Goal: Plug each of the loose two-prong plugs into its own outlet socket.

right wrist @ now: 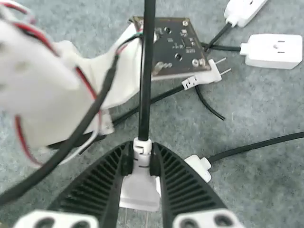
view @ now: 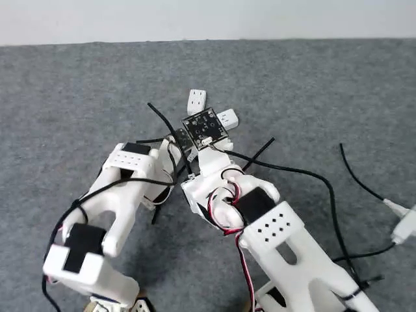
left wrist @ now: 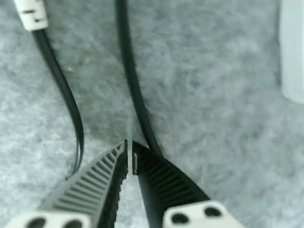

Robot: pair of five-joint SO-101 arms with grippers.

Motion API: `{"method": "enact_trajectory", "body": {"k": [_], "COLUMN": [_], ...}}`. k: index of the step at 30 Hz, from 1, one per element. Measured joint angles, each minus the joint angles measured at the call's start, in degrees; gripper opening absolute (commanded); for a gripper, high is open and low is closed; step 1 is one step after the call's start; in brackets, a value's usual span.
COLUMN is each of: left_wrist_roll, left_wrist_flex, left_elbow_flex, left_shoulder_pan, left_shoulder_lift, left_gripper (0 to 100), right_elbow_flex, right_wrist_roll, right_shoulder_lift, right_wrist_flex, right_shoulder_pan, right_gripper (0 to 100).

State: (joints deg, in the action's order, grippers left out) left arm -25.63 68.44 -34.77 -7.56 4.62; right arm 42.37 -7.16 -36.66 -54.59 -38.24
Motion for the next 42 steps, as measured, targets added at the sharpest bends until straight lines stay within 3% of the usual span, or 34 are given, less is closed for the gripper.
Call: {"method": "enact_trajectory", "body": {"k": [12, 20, 25, 28, 32, 42], "left_wrist_roll": [-6.86, -6.86, 2.81, 6.15, 6.77, 5.71], "left_wrist_flex": [-7.65, -9.14, -11.34, -11.34, -11.34, -12.75], "left_elbow_flex": [-19.25, -20.48, -20.57, -20.57, -20.57, -17.67], "left_shoulder_pan": [-3.69, -4.04, -5.19, -8.97, -13.36, -17.49], "left_shoulder_lift": [-20.13, -22.77, -23.12, -23.47, -23.47, -23.47], "left_gripper": [2, 2, 2, 9, 22, 24], "right_elbow_flex": [0.0, 0.0, -0.09, -0.09, -0.09, 9.14], "right_wrist_roll": [0.97, 1.49, -0.35, -0.62, -0.62, 4.22], "right_shoulder_lift": [0.0, 0.09, 0.09, 0.09, -3.08, -12.66], "right_wrist_flex": [-2.81, -3.16, -3.69, -5.36, -6.68, -5.63], "right_shoulder_pan": [0.26, 1.32, 10.73, 18.46, 26.02, 38.51], "right_gripper": [0.8, 0.8, 0.8, 0.8, 0.8, 0.8]}}
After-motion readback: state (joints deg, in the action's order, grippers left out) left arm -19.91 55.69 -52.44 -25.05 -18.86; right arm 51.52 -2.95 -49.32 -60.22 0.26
